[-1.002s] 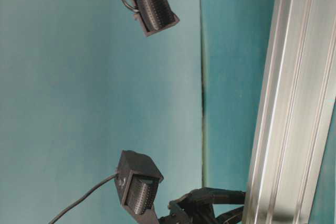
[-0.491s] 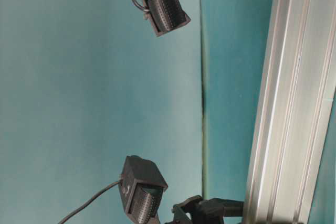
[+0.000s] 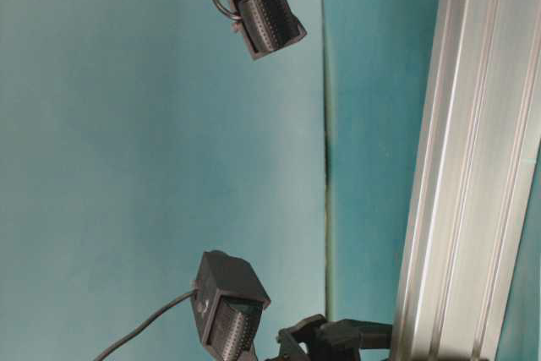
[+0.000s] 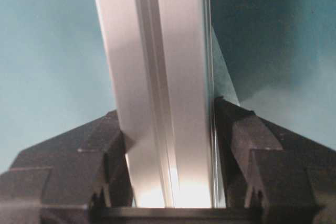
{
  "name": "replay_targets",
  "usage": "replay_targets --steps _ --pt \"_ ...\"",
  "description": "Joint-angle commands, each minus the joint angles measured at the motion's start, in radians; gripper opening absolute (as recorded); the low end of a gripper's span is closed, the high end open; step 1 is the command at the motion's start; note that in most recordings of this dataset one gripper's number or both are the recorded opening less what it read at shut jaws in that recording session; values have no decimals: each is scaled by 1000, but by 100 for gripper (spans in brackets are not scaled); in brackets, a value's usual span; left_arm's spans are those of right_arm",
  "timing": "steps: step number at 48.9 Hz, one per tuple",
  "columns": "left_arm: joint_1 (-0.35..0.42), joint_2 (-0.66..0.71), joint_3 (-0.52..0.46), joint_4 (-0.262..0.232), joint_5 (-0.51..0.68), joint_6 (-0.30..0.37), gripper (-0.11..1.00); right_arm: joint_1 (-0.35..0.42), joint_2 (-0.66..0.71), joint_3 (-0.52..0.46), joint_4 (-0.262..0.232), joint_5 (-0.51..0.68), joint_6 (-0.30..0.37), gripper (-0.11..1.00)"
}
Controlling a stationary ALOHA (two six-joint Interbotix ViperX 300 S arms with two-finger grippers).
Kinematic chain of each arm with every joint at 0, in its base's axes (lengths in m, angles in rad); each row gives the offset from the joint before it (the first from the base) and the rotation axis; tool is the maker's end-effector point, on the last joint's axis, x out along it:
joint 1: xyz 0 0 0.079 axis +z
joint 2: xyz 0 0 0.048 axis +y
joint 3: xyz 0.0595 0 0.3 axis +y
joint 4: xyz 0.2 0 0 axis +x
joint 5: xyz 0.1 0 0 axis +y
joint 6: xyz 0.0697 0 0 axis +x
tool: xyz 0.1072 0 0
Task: Lift the metal rail with both hands.
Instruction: 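Close both grippers around the silver rail near each end, then lift the rail with both grippers and rotate it parallel to table edge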
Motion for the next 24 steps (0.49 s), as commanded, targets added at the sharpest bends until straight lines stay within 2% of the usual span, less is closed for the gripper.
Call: replay_targets --steps 1,10,24 --pt "-2 -32 -17 2 21 -5 39 -5 -14 -17 14 8 11 44" --pt "-2 -126 -64 2 150 -6 39 -17 -92 -63 26 87 14 44" --pt "-2 -267 -199 2 411 -15 39 -43 -230 -202 26 345 12 44"
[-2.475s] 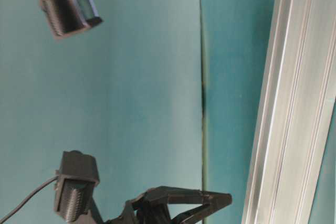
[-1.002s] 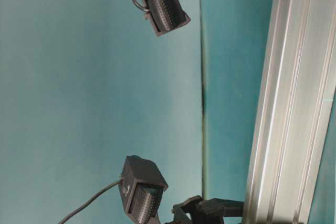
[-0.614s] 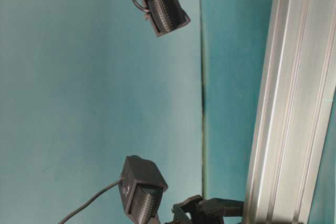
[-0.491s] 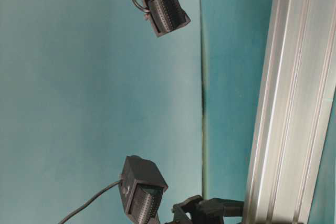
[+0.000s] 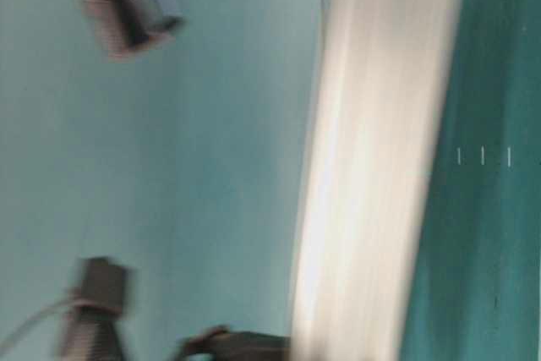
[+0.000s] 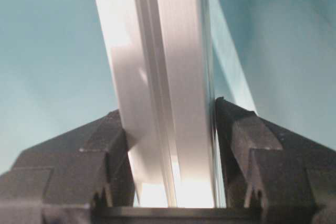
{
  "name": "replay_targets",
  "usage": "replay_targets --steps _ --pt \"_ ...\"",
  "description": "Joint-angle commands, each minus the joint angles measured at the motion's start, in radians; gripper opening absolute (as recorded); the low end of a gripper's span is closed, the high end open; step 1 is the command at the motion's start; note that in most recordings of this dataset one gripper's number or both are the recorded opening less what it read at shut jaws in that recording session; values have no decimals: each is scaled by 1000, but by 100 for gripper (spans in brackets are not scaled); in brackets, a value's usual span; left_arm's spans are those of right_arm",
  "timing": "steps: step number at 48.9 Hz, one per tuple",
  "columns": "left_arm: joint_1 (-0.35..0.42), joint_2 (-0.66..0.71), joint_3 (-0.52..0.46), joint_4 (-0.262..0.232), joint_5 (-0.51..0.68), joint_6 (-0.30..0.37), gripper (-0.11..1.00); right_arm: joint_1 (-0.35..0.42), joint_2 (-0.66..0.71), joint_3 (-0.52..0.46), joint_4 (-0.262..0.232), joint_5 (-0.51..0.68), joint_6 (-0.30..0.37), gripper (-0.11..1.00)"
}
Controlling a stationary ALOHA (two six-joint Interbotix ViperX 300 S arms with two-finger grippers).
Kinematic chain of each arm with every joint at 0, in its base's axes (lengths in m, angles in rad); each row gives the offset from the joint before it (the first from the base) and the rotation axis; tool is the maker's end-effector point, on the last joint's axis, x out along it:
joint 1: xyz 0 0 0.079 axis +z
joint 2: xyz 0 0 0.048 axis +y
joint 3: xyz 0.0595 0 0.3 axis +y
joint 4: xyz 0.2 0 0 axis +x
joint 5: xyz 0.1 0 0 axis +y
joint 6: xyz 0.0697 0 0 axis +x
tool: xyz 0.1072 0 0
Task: Lift the metal rail with both hands.
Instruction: 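Lift the rail with both grippers and rotate it parallel to table edge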
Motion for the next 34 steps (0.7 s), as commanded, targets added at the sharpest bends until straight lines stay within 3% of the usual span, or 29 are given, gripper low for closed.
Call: replay_targets --steps 1,10,19,34 --pt "3 -60 -75 2 78 -11 39 -17 -48 -63 12 63 11 44" --pt "2 -97 -164 0 227 -12 39 -38 -87 -172 12 225 11 44" --pt "0 -101 -233 2 276 -21 39 -41 -89 -238 12 310 9 44" --pt "-44 -118 -364 2 394 -115 39 -81 -166 -331 9 403 0 44"
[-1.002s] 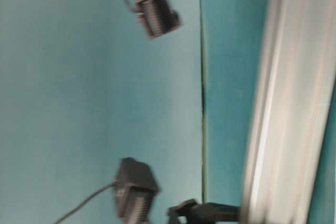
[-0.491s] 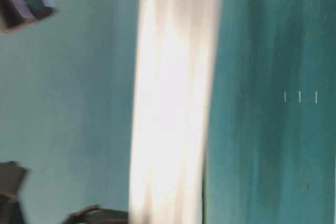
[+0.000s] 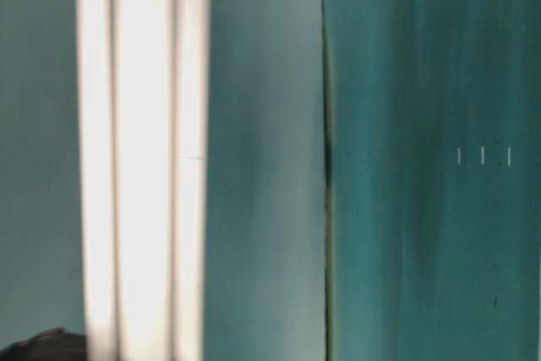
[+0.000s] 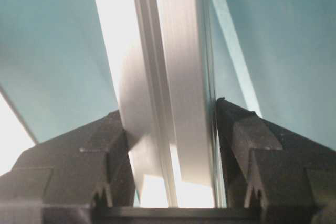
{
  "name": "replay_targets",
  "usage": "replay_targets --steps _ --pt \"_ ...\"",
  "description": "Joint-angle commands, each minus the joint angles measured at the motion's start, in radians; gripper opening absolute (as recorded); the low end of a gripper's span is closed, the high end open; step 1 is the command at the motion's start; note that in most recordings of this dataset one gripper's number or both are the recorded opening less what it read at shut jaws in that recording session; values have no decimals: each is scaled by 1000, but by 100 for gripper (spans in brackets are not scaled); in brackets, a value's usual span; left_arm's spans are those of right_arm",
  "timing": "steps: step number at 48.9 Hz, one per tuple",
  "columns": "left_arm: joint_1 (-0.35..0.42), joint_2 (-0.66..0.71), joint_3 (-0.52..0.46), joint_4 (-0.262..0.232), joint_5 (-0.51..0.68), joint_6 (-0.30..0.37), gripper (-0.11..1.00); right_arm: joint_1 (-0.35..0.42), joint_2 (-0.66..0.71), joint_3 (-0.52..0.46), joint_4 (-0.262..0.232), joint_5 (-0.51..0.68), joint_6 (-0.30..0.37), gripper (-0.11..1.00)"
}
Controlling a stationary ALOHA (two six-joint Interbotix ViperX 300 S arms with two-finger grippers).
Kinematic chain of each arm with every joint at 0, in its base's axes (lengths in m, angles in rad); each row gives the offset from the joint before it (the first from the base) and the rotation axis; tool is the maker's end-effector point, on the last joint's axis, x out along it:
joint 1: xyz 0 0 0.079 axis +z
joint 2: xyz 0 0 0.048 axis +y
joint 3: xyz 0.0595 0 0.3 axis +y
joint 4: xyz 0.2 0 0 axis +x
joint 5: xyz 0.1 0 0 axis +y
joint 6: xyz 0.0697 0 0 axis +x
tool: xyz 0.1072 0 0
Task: Lift the metal rail with both hands.
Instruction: 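Lift the rail with both grippers and rotate it parallel to table edge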
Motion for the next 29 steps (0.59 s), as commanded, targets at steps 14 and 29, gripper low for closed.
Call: replay_targets --steps 14,29 --pt "-78 -61 -202 3 158 -100 39 -67 -67 -137 -23 169 -63 44" --pt "-118 -44 -337 3 265 -140 35 -78 -60 -238 -95 221 -152 44"
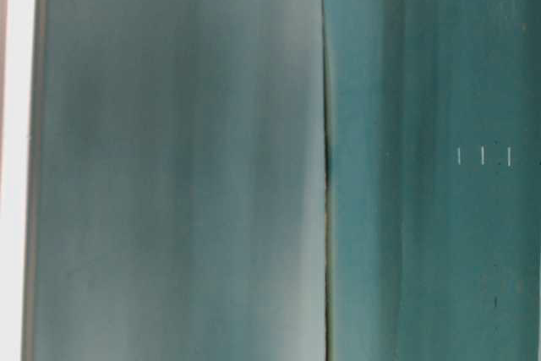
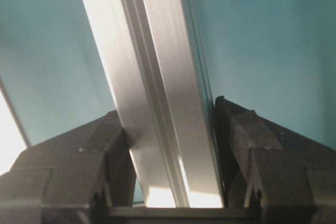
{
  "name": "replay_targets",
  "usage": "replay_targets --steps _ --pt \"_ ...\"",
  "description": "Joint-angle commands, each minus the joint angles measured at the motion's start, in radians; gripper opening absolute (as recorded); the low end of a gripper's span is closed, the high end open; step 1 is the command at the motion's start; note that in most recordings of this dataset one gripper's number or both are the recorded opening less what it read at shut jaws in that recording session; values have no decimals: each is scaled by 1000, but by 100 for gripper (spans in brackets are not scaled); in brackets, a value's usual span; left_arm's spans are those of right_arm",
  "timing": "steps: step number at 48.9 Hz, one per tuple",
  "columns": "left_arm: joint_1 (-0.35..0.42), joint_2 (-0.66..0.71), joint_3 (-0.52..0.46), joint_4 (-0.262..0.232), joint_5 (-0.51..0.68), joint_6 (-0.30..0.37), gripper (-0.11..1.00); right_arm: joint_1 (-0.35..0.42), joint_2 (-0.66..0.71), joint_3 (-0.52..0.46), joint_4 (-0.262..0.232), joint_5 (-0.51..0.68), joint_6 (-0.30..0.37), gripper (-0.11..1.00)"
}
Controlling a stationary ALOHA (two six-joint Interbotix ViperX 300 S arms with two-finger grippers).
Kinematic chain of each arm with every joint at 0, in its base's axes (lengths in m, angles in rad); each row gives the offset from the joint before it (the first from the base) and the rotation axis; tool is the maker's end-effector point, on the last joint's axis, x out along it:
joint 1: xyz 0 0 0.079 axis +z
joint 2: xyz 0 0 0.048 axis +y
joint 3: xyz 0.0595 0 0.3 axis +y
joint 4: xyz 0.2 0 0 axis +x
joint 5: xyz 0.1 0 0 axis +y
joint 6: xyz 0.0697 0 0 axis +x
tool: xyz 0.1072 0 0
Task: Lift the metal rail with both hands.
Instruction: 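Lift the rail with both grippers and rotate it parallel to table edge, then lower the held rail toward the table with both grippers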
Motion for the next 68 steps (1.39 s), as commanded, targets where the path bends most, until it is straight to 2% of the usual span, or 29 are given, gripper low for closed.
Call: replay_targets --steps 1,9,25,38,47,58,68 --pt "-28 -9 -75 -5 32 -3 35 -20 -5 -58 -15 15 5 44" --pt "-31 15 -117 -5 71 -15 35 -20 11 -112 -23 58 -5 44" --pt "-31 23 -129 -5 80 -31 35 -20 40 -140 -25 75 -28 44" --pt "-31 25 -124 2 80 -26 35 -18 34 -129 -26 75 -25 44" --pt "-29 23 -109 3 78 -28 35 -20 28 -86 -25 63 -29 44" --pt "-20 18 0 3 26 -31 35 -20 29 0 -15 15 -32 44" --pt "-9 8 183 3 -156 -31 35 -18 18 149 -9 -115 -32 44"
